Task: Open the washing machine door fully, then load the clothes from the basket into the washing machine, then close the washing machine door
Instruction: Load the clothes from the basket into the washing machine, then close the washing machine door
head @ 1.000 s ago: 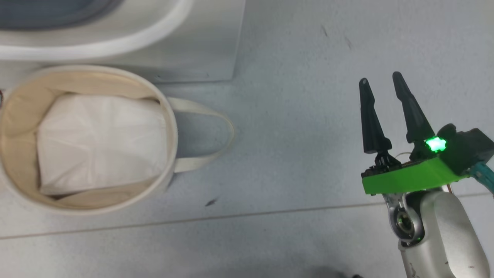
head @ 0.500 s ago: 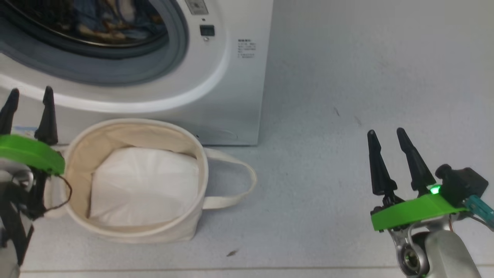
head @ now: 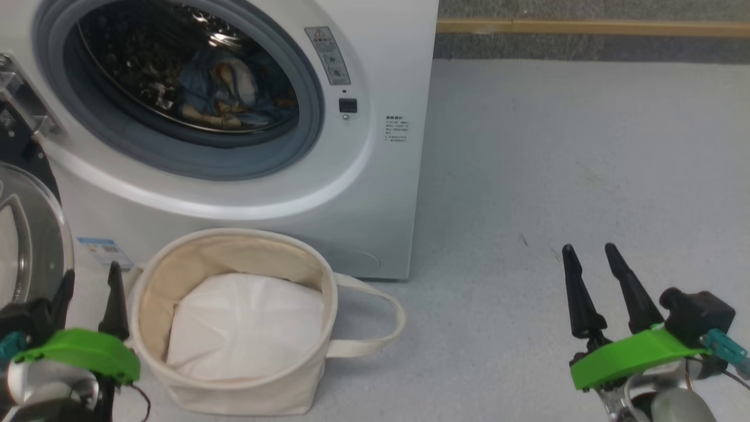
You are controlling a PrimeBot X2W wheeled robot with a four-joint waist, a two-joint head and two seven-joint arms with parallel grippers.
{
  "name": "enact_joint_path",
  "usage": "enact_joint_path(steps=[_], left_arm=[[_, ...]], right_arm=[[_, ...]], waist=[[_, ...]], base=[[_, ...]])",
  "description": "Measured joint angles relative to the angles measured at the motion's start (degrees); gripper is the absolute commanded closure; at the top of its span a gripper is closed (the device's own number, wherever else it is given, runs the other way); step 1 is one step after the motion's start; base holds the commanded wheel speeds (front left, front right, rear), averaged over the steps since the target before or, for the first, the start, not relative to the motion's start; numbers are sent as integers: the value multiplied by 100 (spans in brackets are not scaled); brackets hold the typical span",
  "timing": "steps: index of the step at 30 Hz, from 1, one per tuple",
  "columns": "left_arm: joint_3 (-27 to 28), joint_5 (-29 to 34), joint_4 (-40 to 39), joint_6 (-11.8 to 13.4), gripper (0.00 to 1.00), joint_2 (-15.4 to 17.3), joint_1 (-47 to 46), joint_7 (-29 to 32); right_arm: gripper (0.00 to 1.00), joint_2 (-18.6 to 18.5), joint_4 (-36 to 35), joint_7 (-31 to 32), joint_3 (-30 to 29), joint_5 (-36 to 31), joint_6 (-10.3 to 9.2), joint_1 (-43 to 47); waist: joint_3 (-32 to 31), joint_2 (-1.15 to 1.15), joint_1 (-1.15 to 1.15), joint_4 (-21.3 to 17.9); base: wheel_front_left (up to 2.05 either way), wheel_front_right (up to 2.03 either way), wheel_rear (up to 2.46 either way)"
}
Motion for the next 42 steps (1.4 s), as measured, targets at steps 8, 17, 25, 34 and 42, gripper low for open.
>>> enact_joint_path(steps=[8,17,25,34,42], left_arm=[[137,-2,-483,213,0,-83,826,0],[153,236,-1006,271,0,-49,1206,0],[153,271,-1216,324,0,100,1467,2],[153,333,-1489,366,0,226,1472,10],[156,339,-1582,376,0,243,1579,9]], right_arm=[[0,3,5,91,10,2,0,274],[0,7,-2,91,29,101,0,315],[0,7,2,89,57,120,0,316],[0,8,30,88,58,151,0,317],[0,8,36,87,58,151,0,317]], waist=[[-370,0,0,40],[-517,0,0,6],[-596,0,0,-72],[-635,-1,0,-105],[-645,0,0,-114]], base=[[0,0,0],[0,0,0],[0,0,0],[0,0,0],[0,0,0]])
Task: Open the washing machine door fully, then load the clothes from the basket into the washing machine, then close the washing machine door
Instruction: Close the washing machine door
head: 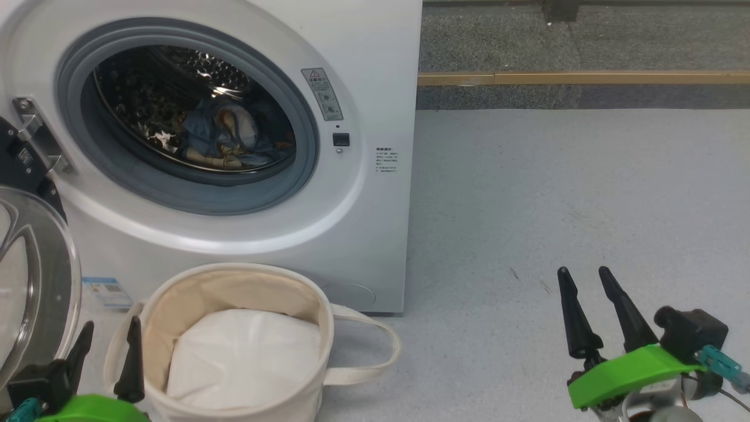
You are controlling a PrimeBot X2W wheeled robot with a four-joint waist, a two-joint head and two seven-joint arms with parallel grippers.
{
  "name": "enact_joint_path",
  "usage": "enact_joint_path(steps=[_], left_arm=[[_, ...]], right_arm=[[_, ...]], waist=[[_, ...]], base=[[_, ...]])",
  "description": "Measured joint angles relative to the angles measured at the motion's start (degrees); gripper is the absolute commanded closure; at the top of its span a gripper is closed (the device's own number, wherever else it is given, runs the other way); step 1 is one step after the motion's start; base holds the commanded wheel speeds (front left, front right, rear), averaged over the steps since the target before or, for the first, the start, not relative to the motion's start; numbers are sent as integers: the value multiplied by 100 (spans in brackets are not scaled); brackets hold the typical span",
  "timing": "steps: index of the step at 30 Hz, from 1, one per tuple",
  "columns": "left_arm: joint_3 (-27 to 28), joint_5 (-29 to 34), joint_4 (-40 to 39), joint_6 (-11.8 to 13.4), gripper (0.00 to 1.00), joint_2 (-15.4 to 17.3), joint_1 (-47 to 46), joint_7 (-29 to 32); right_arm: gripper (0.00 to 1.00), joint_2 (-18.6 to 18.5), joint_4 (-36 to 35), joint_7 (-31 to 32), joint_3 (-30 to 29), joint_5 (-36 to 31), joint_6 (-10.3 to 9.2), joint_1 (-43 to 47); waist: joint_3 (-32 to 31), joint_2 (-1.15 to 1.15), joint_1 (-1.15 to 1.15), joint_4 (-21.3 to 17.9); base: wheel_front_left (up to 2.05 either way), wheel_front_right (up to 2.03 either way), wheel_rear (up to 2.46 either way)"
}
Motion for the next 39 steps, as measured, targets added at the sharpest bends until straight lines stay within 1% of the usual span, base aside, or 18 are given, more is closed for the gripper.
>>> enact_joint_path(steps=[8,12,17,29,34,39], left_arm=[[1,32,-53,43,0,16,1,1],[1,32,-57,77,0,24,1,31],[0,32,-92,91,0,53,-2,51],[1,40,-201,170,0,113,4,51],[40,-11,-212,199,0,111,10,51],[63,-12,-238,242,0,118,8,51]], right_arm=[[0,0,2,0,-1,0,0,0],[0,0,2,0,-5,0,0,0],[0,2,-2,0,-8,0,0,-1],[0,2,-14,0,-22,0,0,94],[0,3,-15,0,-29,0,0,116],[0,8,-29,-7,-31,1,0,113]], waist=[[9,0,0,-4],[17,0,0,-2],[29,0,3,14],[78,0,0,43],[95,0,0,51],[121,0,1,86]], base=[[-6,4,2],[-57,64,-6],[-118,126,-7],[-175,178,-3],[-82,82,0],[-17,17,0]])
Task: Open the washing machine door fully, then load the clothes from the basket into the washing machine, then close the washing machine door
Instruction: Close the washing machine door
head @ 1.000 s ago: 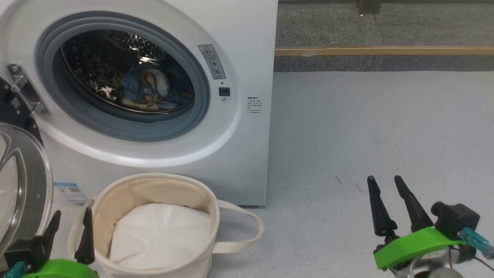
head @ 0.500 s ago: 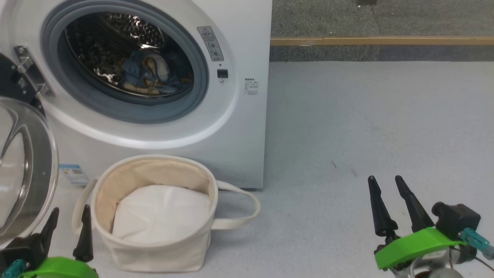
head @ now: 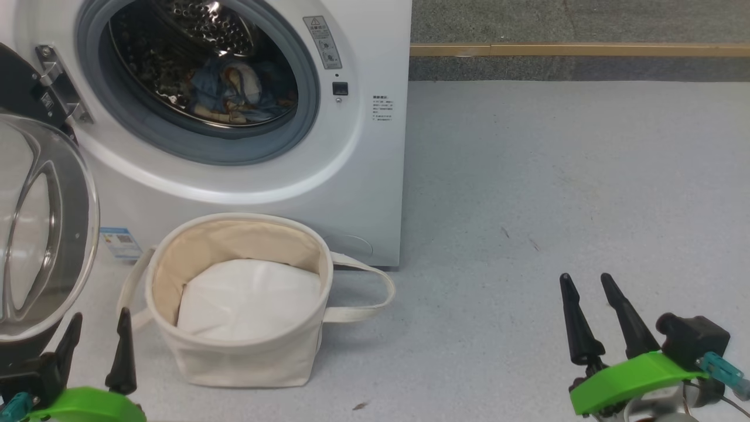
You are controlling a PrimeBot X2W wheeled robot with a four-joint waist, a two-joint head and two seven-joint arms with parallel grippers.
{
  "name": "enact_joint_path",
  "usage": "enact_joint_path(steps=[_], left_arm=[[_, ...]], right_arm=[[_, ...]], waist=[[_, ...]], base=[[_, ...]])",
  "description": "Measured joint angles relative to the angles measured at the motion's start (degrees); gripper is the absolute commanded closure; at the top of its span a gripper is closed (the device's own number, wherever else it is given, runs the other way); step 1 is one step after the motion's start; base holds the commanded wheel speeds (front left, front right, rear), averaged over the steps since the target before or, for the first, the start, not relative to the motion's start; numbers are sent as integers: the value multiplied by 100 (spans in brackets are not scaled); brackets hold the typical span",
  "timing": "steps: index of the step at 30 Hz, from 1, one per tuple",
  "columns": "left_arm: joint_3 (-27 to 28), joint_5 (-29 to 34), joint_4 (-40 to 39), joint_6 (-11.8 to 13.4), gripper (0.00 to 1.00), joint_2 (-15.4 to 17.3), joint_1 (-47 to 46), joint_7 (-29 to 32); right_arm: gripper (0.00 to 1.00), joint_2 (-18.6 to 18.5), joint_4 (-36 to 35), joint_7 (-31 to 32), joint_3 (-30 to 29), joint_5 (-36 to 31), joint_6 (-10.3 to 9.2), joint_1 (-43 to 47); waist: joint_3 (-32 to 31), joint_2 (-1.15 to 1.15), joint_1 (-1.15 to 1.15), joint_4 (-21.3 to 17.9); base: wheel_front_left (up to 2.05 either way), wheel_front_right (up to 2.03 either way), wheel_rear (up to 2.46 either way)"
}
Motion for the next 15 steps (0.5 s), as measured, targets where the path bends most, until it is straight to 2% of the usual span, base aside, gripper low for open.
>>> enact_joint_path(steps=[9,15], left_arm=[[33,62,10,111,0,9,-1,-1],[111,53,12,255,0,-2,-5,-1]], right_arm=[[0,0,25,-52,7,0,0,-5],[0,1,78,-53,13,52,0,-5]], waist=[[-7,0,0,202],[-31,0,0,570]], base=[[0,0,0],[0,0,0]])
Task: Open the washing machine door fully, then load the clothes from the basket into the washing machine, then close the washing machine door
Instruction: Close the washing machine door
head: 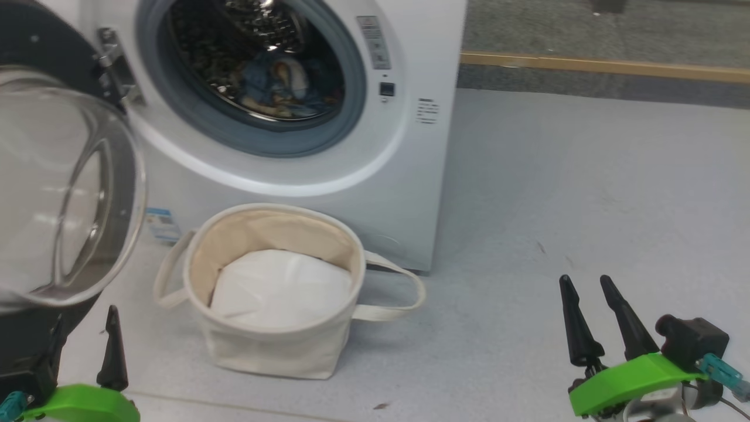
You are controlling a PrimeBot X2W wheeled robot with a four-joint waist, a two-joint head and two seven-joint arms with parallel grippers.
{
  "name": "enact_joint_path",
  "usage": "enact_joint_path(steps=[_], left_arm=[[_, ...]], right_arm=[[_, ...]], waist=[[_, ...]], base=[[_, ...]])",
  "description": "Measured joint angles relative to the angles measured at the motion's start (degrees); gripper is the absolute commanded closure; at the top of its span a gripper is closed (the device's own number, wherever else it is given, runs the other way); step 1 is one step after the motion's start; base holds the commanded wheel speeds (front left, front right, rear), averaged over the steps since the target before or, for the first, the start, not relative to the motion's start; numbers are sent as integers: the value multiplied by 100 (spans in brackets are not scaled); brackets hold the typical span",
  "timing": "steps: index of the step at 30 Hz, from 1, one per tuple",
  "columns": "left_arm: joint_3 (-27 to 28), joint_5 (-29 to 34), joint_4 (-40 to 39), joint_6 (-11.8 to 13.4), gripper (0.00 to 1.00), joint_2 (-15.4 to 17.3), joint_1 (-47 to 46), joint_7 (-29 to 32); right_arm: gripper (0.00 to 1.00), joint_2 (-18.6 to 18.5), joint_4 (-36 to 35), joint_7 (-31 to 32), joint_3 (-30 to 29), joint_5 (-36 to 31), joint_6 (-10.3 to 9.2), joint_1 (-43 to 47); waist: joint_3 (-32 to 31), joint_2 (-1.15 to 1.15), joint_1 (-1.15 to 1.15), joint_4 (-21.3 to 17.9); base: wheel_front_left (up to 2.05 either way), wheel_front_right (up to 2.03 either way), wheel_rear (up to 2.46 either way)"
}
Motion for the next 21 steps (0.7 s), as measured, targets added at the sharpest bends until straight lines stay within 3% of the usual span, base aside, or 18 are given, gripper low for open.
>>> enact_joint_path(steps=[21], left_arm=[[-76,148,-290,302,0,49,-144,208]], right_arm=[[0,4,135,-141,38,102,0,-9]], waist=[[-6,0,0,1937]], base=[[0,0,0]])
